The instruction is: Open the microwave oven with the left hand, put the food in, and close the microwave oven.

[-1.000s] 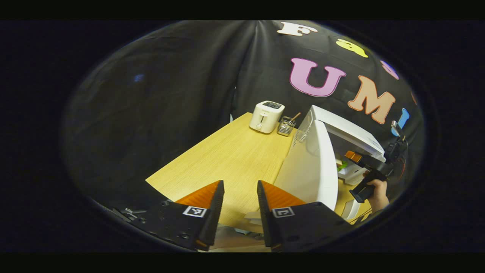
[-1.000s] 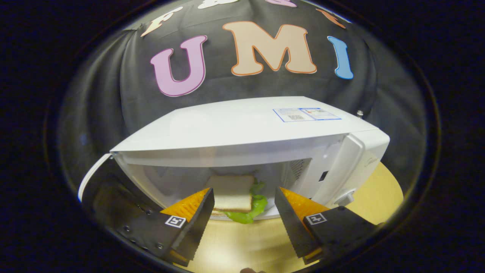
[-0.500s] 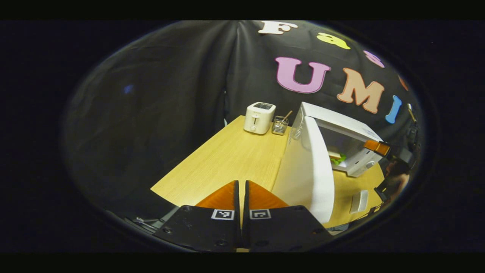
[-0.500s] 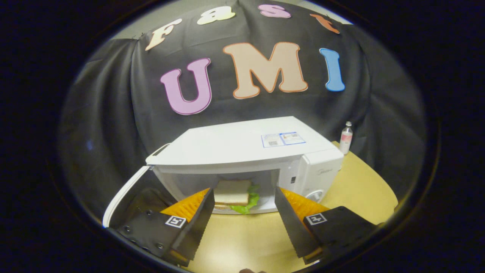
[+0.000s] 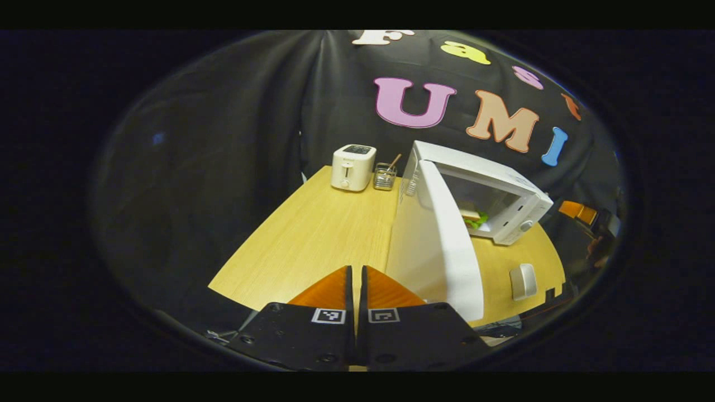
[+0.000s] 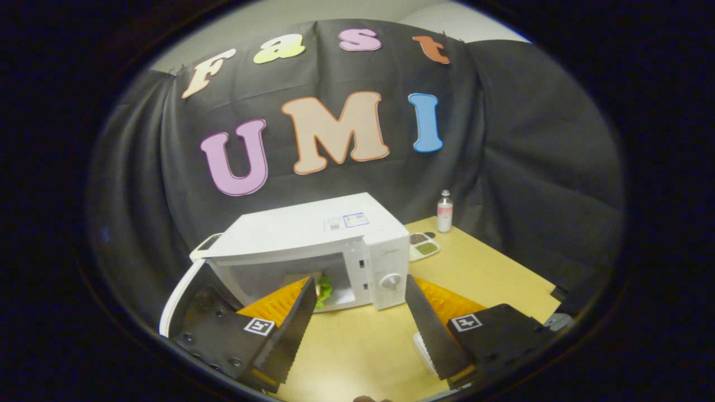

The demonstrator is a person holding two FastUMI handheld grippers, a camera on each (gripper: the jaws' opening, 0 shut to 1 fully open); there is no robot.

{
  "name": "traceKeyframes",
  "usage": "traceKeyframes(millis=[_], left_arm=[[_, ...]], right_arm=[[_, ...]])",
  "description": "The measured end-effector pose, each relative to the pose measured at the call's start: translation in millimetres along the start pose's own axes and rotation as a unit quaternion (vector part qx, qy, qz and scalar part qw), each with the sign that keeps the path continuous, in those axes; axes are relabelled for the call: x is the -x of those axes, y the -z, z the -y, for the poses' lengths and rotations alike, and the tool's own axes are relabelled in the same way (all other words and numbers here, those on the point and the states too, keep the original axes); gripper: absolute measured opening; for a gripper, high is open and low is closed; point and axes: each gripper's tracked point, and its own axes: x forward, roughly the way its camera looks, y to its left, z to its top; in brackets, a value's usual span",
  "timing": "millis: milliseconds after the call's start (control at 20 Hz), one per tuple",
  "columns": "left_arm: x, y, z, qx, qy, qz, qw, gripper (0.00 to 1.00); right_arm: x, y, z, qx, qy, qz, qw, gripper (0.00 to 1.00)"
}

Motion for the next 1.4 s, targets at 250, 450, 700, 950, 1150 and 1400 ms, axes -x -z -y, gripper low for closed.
traceKeyframes(millis=[250, 450, 700, 950, 1150, 1400], left_arm=[[0.9, 2.1, 11.2, -0.017, 0.026, 0.0, 1.0, 0.01], [1.5, 5.9, 19.1, -0.038, 0.045, -0.002, 0.998, 0.01], [-4.0, 10.1, 45.6, -0.059, 0.084, -0.012, 0.995, 0.01], [-15.1, -1.4, 76.8, -0.082, 0.099, -0.004, 0.992, 0.01], [-19.6, -6.8, 100.6, -0.098, 0.092, -0.005, 0.991, 0.01], [-31.6, -12.3, 139.3, -0.088, 0.095, -0.013, 0.992, 0.0]], right_arm=[[33.9, 21.0, 36.5, 0.001, 0.046, -0.019, 0.999, 0.98], [56.0, 30.2, 58.6, -0.002, 0.077, -0.026, 0.997, 0.92], [80.9, 36.8, 88.7, -0.017, 0.119, -0.026, 0.992, 0.92], [100.5, 47.5, 132.0, -0.05, 0.165, -0.029, 0.985, 0.92], [103.3, 59.3, 168.3, -0.073, 0.189, -0.042, 0.978, 0.92], [97.1, 52.4, 196.0, -0.05, 0.187, -0.041, 0.98, 0.98]])
